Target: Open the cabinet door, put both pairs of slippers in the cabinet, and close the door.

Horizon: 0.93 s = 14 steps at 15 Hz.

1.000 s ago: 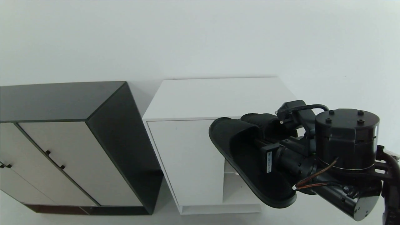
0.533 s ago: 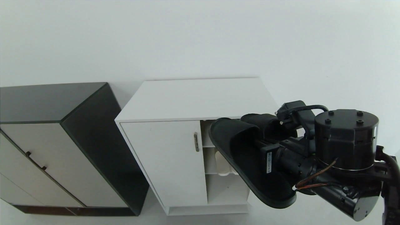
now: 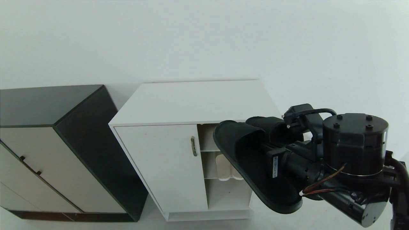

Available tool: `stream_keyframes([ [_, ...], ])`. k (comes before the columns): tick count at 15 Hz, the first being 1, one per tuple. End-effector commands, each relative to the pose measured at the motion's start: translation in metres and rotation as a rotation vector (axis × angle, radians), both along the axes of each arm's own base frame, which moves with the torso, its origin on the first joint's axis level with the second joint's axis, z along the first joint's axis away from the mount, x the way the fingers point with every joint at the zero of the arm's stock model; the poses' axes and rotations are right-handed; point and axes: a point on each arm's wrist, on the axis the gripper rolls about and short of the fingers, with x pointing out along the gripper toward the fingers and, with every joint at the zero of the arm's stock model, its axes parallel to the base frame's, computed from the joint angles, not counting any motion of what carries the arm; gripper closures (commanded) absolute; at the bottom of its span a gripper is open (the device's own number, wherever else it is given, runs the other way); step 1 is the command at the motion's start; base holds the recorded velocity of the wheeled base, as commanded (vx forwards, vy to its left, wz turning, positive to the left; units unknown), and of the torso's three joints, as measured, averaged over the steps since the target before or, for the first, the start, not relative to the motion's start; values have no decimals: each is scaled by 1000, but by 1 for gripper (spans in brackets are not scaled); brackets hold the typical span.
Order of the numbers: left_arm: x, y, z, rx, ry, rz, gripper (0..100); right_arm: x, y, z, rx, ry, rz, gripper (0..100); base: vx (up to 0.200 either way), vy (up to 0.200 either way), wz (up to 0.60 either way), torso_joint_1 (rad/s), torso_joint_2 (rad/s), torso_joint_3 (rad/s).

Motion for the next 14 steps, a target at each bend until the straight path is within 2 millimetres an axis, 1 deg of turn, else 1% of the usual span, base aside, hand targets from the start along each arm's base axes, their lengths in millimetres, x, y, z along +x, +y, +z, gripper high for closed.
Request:
stream_keyframes([
  [1, 0, 0, 0, 0, 0, -1, 100, 0, 0, -2, -3, 3, -1, 100, 0, 0, 0, 0, 0, 0],
  [14, 0, 0, 0, -3, 0, -1, 100, 0, -1, -8, -16, 7, -2, 100, 0, 0, 0, 0, 0, 0],
])
